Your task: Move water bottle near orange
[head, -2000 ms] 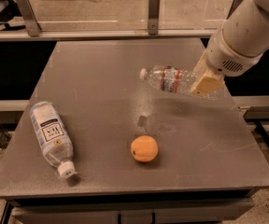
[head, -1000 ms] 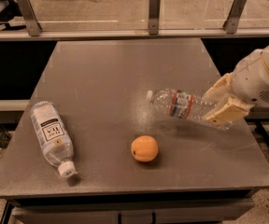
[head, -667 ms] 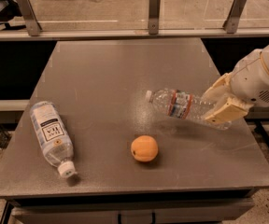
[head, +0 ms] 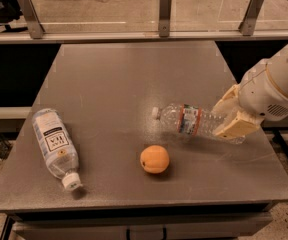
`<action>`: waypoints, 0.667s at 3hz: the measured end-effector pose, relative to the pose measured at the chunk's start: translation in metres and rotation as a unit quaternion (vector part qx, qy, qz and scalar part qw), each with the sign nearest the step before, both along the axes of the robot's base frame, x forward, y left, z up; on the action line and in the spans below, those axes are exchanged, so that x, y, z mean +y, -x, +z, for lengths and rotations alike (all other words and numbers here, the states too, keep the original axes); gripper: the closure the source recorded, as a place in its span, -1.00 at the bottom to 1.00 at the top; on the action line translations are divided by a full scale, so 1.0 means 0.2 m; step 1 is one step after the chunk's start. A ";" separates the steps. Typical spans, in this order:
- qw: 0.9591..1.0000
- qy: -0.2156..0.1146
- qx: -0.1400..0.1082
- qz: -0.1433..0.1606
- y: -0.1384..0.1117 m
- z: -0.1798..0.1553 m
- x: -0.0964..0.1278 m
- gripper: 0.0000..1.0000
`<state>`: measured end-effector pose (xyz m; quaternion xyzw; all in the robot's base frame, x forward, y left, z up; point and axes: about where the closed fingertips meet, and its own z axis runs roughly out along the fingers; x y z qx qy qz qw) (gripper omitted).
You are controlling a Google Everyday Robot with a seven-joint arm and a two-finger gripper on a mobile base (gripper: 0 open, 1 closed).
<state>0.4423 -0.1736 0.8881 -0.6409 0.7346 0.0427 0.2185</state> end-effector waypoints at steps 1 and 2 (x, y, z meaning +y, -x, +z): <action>1.000 0.012 0.002 0.003 0.01 -0.03 0.03 1.00; 1.000 -0.004 0.012 0.008 0.02 -0.05 0.04 0.63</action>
Offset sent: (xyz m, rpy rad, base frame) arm -0.0035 0.0118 -0.0189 0.0610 0.0632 0.0310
